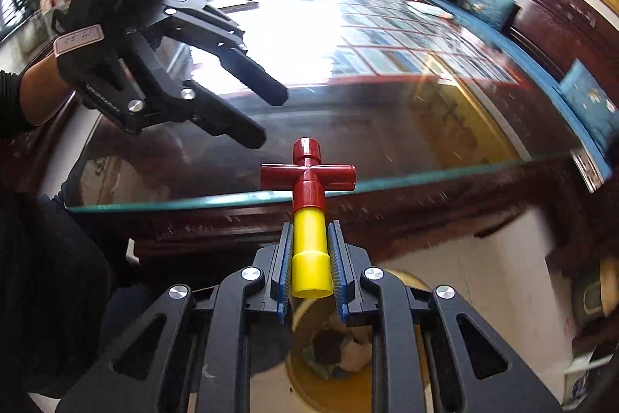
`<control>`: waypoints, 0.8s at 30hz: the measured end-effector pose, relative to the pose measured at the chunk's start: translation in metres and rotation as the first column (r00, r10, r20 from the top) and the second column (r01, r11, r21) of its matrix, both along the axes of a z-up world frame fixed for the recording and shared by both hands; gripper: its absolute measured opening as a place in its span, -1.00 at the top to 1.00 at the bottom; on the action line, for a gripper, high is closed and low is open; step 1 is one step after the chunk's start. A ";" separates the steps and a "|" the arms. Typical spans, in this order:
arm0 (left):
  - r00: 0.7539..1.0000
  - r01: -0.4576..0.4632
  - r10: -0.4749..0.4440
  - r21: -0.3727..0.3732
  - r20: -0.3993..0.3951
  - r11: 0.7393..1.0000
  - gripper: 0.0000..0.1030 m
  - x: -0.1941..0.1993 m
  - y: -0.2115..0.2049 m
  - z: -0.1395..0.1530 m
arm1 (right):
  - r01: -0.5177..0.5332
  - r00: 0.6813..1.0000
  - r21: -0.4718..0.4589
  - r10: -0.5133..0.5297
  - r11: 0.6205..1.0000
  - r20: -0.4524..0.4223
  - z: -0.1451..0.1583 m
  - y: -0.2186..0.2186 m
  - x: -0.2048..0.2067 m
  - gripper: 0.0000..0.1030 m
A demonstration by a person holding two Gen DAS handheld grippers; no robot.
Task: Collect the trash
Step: 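Lift the red cross in the right tool and carry it over the bucket, then open the right tool to drop the red cross into the bucket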
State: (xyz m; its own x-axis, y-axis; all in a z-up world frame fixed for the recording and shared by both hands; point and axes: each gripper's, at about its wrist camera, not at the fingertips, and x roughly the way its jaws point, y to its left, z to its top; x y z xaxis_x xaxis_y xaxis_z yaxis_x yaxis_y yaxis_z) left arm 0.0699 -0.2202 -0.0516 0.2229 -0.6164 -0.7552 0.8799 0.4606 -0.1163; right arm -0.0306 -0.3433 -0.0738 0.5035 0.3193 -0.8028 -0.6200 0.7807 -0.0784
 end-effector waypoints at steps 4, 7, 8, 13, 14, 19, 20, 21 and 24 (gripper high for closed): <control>0.998 0.052 -0.052 -0.008 -0.017 0.999 0.18 -0.006 -0.037 -0.001 | 0.108 0.994 0.028 -0.108 0.994 0.002 -0.002 -0.042 -0.009 0.64; 0.996 0.084 -0.084 -0.002 -0.029 0.996 0.18 -0.010 -0.061 -0.004 | 0.177 0.984 0.050 -0.177 0.983 -0.011 -0.009 -0.067 -0.014 0.64; 0.994 0.098 -0.098 0.002 -0.038 0.995 0.18 -0.010 -0.071 -0.006 | 0.193 0.981 0.058 -0.192 0.980 -0.017 -0.012 -0.074 -0.015 0.64; 0.988 0.145 -0.143 0.027 -0.065 0.989 0.18 -0.018 -0.109 -0.018 | 0.245 0.969 0.086 -0.240 0.966 -0.057 -0.032 -0.096 -0.005 0.66; 0.987 0.148 -0.145 0.032 -0.073 0.989 0.18 -0.019 -0.115 -0.020 | 0.257 0.965 0.087 -0.252 0.963 -0.068 -0.037 -0.099 0.002 0.66; 0.984 0.159 -0.155 0.042 -0.092 0.986 0.18 -0.019 -0.134 -0.027 | 0.289 0.955 0.112 -0.279 0.951 -0.095 -0.058 -0.112 0.010 0.66; 0.984 0.154 -0.150 0.044 -0.096 0.987 0.18 -0.018 -0.136 -0.028 | 0.297 0.954 0.116 -0.287 0.948 -0.091 -0.059 -0.114 0.009 0.66; 0.984 0.153 -0.148 0.044 -0.100 0.987 0.18 -0.017 -0.140 -0.028 | 0.306 0.951 0.120 -0.298 0.944 -0.085 -0.060 -0.116 0.009 0.65; 0.988 0.128 -0.124 0.041 -0.096 0.991 0.18 -0.016 -0.138 -0.029 | 0.356 0.935 0.150 -0.351 0.922 -0.057 -0.056 -0.124 0.008 0.65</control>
State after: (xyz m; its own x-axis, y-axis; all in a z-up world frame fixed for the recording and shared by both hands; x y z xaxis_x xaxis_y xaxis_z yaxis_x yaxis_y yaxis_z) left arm 0.0536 -0.3584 -0.0802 0.0731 -0.5982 -0.7980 0.9176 0.3539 -0.1812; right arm -0.0229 -0.4671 -0.1301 0.5843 0.2466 -0.7732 -0.3016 0.9505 0.0752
